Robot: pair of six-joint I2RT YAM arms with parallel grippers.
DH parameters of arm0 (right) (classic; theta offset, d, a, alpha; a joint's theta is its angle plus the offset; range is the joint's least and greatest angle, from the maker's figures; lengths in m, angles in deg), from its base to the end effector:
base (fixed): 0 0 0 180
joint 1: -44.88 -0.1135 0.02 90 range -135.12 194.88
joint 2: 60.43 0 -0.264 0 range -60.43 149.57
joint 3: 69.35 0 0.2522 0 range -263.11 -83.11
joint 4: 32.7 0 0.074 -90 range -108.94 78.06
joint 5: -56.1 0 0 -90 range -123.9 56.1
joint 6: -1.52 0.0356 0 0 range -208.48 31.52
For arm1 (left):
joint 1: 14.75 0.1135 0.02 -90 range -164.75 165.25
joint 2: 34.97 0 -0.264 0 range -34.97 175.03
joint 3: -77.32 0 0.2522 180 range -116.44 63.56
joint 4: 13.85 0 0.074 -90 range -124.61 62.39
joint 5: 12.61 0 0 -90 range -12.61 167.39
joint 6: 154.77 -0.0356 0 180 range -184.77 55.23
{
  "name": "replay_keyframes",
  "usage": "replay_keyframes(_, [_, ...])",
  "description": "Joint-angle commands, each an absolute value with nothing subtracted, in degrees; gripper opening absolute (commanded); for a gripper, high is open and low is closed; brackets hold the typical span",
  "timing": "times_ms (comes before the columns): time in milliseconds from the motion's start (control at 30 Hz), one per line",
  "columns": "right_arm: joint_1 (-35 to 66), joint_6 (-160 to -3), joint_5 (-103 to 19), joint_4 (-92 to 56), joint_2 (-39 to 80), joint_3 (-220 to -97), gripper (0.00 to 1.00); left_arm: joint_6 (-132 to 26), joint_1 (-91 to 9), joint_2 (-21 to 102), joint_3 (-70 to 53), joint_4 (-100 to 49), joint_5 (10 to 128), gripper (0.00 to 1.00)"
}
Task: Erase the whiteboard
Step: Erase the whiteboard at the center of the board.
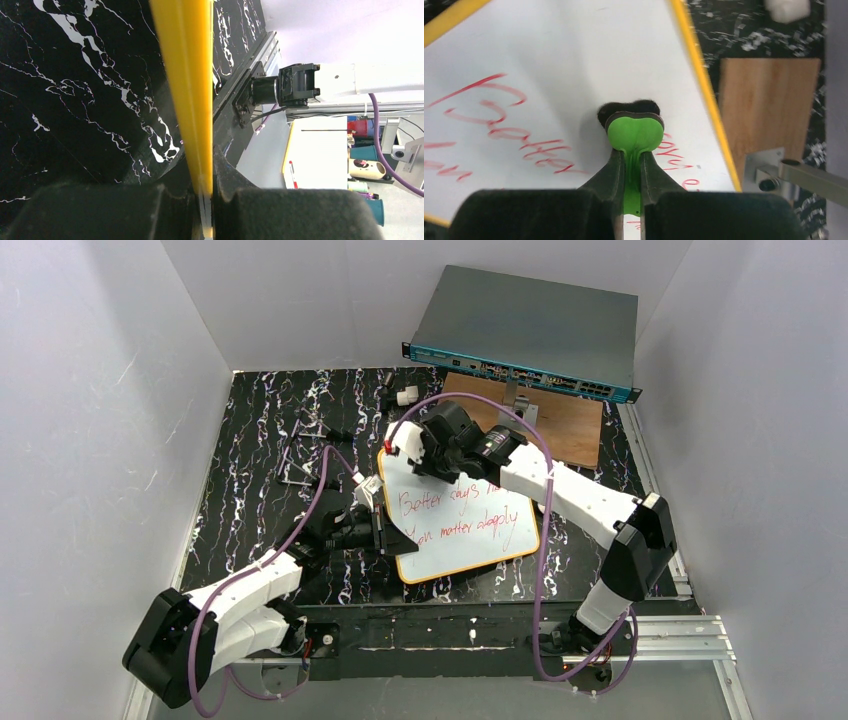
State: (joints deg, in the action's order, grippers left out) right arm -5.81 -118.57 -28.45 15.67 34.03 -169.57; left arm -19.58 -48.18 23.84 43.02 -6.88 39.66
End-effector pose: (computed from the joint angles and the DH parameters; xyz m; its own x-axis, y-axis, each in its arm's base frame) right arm 0.2383 0.2857 0.3279 -0.0071 -0.7965 -0.6046 -0.8431 0.3298 -0.4246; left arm 0.1634 -0.1340 0.2039 -0.8318 -0.1232 -0.5412 0.4718 0.3564 -0.8064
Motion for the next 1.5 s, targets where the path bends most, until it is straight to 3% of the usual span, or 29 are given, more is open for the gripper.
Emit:
replay_keyframes(0, [-6.57,-123.62,-44.01,24.78,32.79,-168.10,0.01,-26.89,-48.88,23.67,41.04,-4.50,38.99,0.00])
replay_keyframes(67, [-6.60,-121.72,-40.80,22.79,33.03,-167.91,0.01,-26.87,-48.91,23.85,41.01,-4.41,38.92,0.00])
replay_keyframes(200, [-5.84,-115.28,-22.69,12.90,34.54,-169.12,0.01,-26.42,-48.87,23.61,41.19,-4.15,38.83,0.00])
replay_keyframes(300, [-5.30,-113.51,-18.57,10.71,35.32,-170.90,0.01,-25.93,-48.89,23.56,41.60,-3.36,38.75,0.00])
replay_keyframes(367, [-5.30,-115.66,-20.57,11.76,35.33,-169.45,0.01,-25.86,-48.90,23.93,41.42,-3.31,38.50,0.00])
replay_keyframes(467, [-5.70,-122.21,-36.80,21.40,33.60,-167.31,0.01,-25.33,-48.92,24.17,41.55,-2.42,38.12,0.00])
replay_keyframes(533, [-6.27,-125.10,-40.25,23.49,32.56,-166.22,0.01,-25.07,-48.87,24.21,41.53,-1.99,38.06,0.00])
replay_keyframes(600, [-5.17,-119.03,-25.43,15.09,33.93,-167.08,0.01,-25.02,-48.90,24.06,41.66,-2.19,37.93,0.00])
replay_keyframes(800, [-3.57,-118.12,-19.44,11.32,33.92,-166.47,0.01,-24.52,-48.88,23.83,41.94,-1.39,37.78,0.00])
replay_keyframes(900, [-3.46,-119.53,-21.98,13.13,33.56,-165.50,0.01,-24.39,-48.90,24.08,41.94,-1.13,37.67,0.00])
replay_keyframes(1033, [-3.81,-124.28,-38.68,23.38,33.17,-166.59,0.01,-24.37,-48.90,24.36,41.89,-0.87,37.53,0.00])
replay_keyframes(1100, [-4.78,-125.73,-41.30,24.53,33.07,-166.06,0.01,-24.42,-48.86,24.63,41.74,-0.95,37.36,0.00])
replay_keyframes(1200, [-5.13,-124.70,-40.16,23.54,33.54,-166.45,0.01,-24.35,-48.83,24.65,41.76,-0.89,37.33,0.00])
replay_keyframes(1467, [-2.55,-114.65,-18.99,11.25,35.20,-169.54,0.01,-24.66,-48.90,24.47,41.86,-1.30,37.23,0.00])
